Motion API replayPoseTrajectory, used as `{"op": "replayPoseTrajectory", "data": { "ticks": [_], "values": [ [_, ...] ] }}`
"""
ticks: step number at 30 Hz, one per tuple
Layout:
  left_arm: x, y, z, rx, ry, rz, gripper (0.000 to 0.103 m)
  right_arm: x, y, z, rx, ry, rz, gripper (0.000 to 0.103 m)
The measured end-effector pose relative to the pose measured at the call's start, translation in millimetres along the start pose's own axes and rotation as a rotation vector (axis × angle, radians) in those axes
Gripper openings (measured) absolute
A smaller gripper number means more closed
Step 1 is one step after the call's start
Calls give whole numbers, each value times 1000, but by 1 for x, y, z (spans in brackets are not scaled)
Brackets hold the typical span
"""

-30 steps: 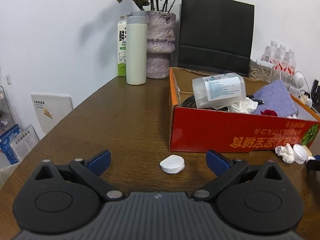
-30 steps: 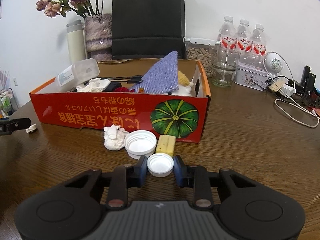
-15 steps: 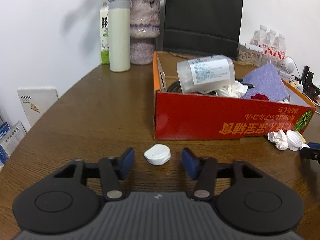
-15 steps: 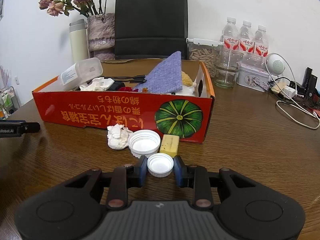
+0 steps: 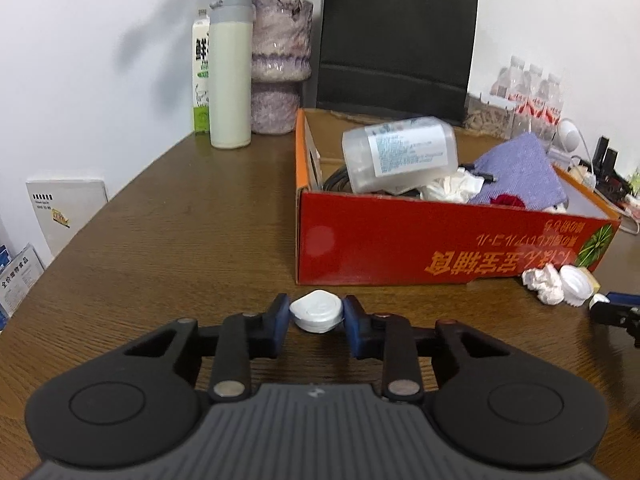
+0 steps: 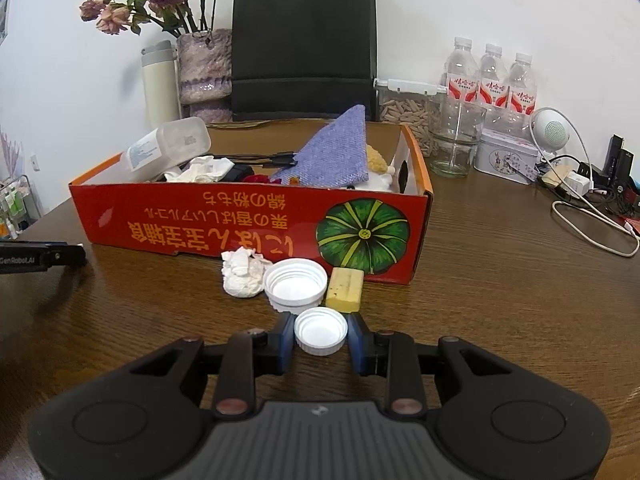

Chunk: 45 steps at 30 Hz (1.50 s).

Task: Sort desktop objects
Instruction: 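Carry the two white caps over the box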

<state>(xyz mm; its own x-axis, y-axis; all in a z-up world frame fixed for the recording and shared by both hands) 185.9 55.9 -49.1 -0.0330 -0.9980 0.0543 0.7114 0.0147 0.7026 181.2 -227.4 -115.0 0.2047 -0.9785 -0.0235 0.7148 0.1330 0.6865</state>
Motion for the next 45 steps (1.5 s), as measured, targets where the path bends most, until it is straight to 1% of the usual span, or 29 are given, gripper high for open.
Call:
{"op": "replayPoseTrajectory", "data": {
  "ticks": [5, 8, 12, 16, 20, 22, 24, 27, 30, 38, 41, 45],
  "values": [
    [8, 0, 20, 77, 0, -20, 29, -4, -1, 13, 40, 20, -7, 27],
    [15, 3, 34, 130, -17, -31, 29, -6, 3, 25, 85, 40, 1, 27],
    [29, 13, 49, 183, -61, -49, 29, -8, 18, 39, 149, 55, -3, 27],
    [51, 32, 59, 238, -91, -89, 29, -8, 38, 49, 203, 66, 2, 27],
    [76, 49, 59, 283, -117, -126, 29, -10, 60, 51, 256, 58, 19, 27],
    [87, 58, 53, 293, -129, -142, 29, -8, 71, 49, 273, 58, 12, 27],
    [96, 68, 43, 293, -133, -138, 29, -4, 81, 44, 284, 63, -1, 27],
    [103, 77, 29, 298, -136, -122, 29, 1, 91, 33, 285, 65, -16, 27],
    [108, 82, 13, 301, -133, -129, 29, 6, 95, 15, 259, 59, -12, 27],
    [119, 85, -25, 271, -117, -219, 29, 15, 102, -30, 190, 42, 18, 27],
    [121, 84, -32, 277, -129, -250, 29, 14, 103, -38, 180, 36, 41, 27],
    [123, 80, -41, 270, -115, -287, 29, 15, 100, -43, 167, 35, 52, 27]
  ]
}}
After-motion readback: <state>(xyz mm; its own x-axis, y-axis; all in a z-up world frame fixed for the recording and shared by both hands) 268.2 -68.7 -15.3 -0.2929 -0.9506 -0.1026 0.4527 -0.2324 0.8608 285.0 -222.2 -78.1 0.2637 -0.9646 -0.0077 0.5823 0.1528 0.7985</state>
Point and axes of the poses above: each gripper's, at about its wrist camera, not at the fingertips, and z roughly against the way its jaws point, x to its right, y to its top, the point moved 2 cm from there along -z, roughly the way its jaws point, and after that the axes turned 11 degrees about -x, right-handed, at the moved point
